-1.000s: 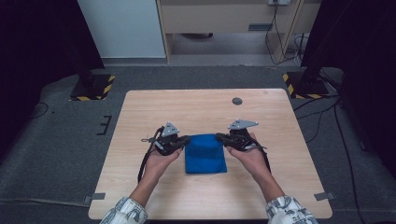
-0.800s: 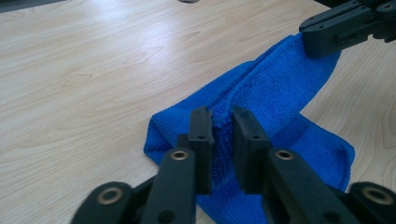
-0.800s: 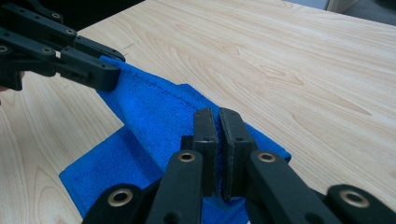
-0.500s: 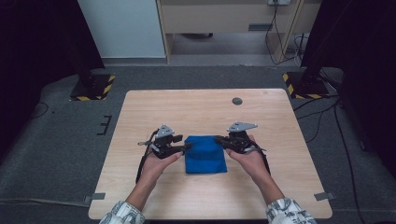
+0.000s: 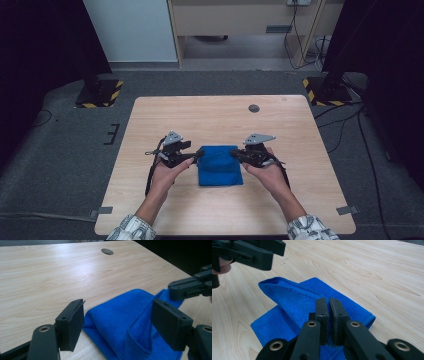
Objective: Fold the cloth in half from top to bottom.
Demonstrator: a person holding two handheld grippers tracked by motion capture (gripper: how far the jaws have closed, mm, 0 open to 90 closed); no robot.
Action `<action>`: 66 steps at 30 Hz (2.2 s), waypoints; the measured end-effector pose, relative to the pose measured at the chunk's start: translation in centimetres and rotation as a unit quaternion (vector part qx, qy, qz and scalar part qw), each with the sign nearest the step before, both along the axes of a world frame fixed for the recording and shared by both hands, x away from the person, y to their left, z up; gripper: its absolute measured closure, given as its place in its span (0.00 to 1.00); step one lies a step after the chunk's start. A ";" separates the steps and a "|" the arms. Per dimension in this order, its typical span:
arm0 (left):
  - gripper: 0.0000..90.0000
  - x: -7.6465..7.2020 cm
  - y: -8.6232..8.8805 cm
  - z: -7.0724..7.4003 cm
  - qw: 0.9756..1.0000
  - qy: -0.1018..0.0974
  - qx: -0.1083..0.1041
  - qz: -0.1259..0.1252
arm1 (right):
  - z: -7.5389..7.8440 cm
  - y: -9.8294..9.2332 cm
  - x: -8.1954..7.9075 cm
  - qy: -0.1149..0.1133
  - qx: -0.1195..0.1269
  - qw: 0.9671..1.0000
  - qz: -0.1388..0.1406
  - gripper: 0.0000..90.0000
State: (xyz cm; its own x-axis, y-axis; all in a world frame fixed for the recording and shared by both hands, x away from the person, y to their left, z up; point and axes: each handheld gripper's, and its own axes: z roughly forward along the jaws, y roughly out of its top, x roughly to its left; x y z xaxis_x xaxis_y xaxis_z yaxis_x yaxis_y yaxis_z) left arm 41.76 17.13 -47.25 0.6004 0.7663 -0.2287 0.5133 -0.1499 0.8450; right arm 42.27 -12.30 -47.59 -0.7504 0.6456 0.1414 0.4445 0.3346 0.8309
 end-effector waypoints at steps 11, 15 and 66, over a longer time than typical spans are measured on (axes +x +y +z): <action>0.29 0.2 0.3 -1.3 1.000 0.010 0.012 0.024 | -1.0 -0.2 -1.0 0.009 0.001 1.000 0.012 0.94; 0.29 0.1 0.1 -2.0 0.999 0.014 0.017 0.023 | -1.6 -0.2 -1.5 0.014 -0.010 1.000 0.021 0.92; 0.23 -2.5 -0.9 -4.2 0.997 0.005 0.079 0.014 | -2.2 -1.0 -4.9 0.026 -0.031 0.999 0.014 0.52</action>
State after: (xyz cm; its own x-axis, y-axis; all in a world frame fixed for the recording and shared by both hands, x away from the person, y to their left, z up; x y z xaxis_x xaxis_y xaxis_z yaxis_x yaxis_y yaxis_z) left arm 39.22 16.27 -51.45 0.5768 0.8095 -0.1098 0.5277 -0.2666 0.8065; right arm 37.38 -13.33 -49.82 -0.7614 0.6325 0.1421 0.4765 0.3973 0.7843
